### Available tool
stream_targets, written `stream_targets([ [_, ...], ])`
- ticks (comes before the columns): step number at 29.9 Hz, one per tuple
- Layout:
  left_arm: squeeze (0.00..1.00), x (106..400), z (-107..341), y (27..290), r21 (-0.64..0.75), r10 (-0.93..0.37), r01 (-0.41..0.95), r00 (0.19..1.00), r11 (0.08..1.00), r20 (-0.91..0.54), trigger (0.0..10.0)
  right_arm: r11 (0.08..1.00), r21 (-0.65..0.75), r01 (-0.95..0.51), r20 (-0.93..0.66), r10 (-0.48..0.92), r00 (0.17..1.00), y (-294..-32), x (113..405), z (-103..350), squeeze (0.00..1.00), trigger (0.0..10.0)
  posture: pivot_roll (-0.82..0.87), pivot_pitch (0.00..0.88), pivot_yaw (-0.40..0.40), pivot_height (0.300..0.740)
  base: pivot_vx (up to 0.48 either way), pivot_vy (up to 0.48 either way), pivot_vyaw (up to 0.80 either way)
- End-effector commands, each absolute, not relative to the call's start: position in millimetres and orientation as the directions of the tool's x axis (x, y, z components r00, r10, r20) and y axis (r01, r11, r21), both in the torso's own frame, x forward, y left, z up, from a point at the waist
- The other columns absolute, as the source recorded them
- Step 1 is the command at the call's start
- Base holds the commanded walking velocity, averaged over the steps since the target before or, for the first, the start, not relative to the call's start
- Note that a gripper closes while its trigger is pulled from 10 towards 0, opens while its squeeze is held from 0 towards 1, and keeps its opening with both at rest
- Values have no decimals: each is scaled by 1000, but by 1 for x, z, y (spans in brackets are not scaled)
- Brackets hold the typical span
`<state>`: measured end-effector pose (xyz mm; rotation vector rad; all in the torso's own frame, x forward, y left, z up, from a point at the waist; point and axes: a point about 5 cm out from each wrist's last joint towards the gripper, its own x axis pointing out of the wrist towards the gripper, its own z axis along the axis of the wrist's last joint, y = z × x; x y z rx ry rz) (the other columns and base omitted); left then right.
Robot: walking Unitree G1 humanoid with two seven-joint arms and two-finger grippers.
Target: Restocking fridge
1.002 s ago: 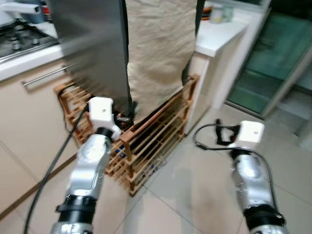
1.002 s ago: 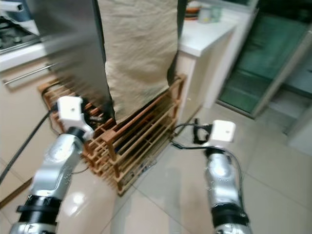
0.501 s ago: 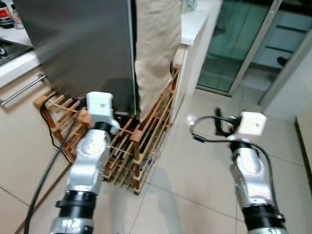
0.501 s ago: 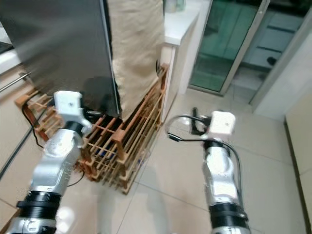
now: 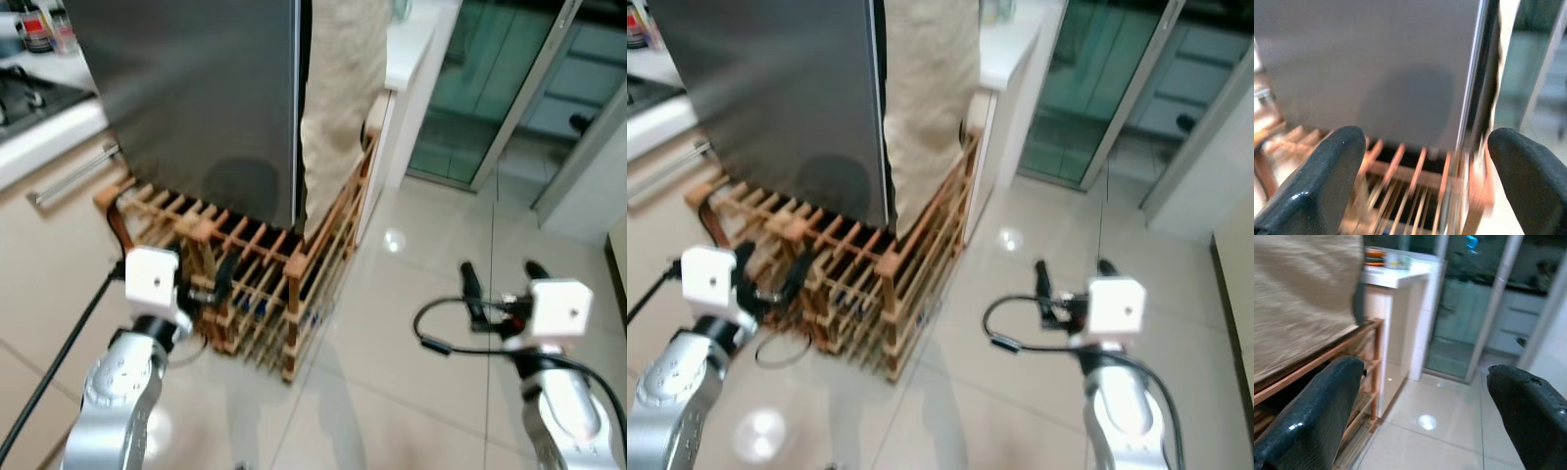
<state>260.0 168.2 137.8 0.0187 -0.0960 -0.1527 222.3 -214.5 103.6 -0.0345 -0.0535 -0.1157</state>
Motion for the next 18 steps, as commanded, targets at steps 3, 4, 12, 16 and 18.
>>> stream_targets([
  [3,0,273,156,146,-43,-173,181,975,983,143,10000,997,-19,70,69,-69,995,-199,232,109,0,10000,-42,0,-27,740,320,0,0],
  [4,0,275,159,144,-47,-179,188,972,981,151,10000,998,-21,64,71,-63,995,-197,234,110,0,10000,-43,0,-26,740,480,0,0],
  [12,0,285,170,140,-62,-183,197,965,978,188,10000,996,-8,85,87,-84,993,-196,249,113,0,10000,-52,0,-3,740,480,0,0],
  [16,0,288,176,143,-102,-143,167,969,981,203,10000,997,-5,81,92,-80,993,-194,254,115,0,10000,-51,0,1,740,480,0,0],
  [18,0,288,177,143,-108,-138,163,969,981,205,10000,997,-5,80,92,-80,993,-193,255,115,0,10000,-51,0,1,740,480,0,0],
])
